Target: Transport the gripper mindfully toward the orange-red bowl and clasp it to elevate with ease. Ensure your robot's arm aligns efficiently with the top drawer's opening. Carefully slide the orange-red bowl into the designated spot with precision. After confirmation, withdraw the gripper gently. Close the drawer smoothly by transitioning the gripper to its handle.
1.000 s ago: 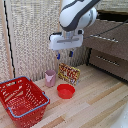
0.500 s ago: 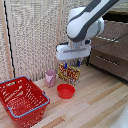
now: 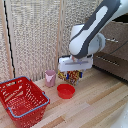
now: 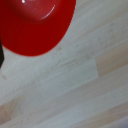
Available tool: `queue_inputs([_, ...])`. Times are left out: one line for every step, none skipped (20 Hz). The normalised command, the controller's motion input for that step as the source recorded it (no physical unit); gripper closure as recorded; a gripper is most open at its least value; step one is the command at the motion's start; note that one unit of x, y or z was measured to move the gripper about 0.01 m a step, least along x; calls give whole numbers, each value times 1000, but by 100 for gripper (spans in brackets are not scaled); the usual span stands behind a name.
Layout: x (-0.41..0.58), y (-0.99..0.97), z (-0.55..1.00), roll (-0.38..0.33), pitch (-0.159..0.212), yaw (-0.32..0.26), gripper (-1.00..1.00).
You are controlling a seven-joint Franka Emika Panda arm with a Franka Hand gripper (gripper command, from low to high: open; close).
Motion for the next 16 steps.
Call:
queue_inputs([0, -54, -546, -12, -50, -102, -100])
queue_inputs([-37, -54, -540, -18, -33, -104, -100])
queue_inputs([-63, -60, -531, -18, -17, -109, -100])
queue_inputs([-109, -74, -529, -24, -3, -124, -100])
queue_inputs([-94, -69, -523, -28, 0, -128, -100])
queue_inputs([-77, -46, -497, -26, -2, -128, -100])
queue_inputs([-74, -17, -483, -30, -5, -126, -100])
queue_inputs([-69, -3, -449, -27, 0, -125, -100])
queue_inputs([-66, 0, -414, -40, 0, -112, -100])
queue_inputs([-46, 0, -397, -47, -7, -91, -100])
queue_inputs([-26, 66, -363, -54, -11, -73, -100])
queue_inputs([-26, 80, -320, -51, -10, -58, -100])
queue_inputs([-29, 83, -243, -40, -3, -39, -100])
queue_inputs([-9, 83, -171, -34, 0, -13, -100])
queue_inputs([0, 140, -100, -47, 0, 0, -100])
queue_inputs([0, 74, -29, -33, 0, 0, -100])
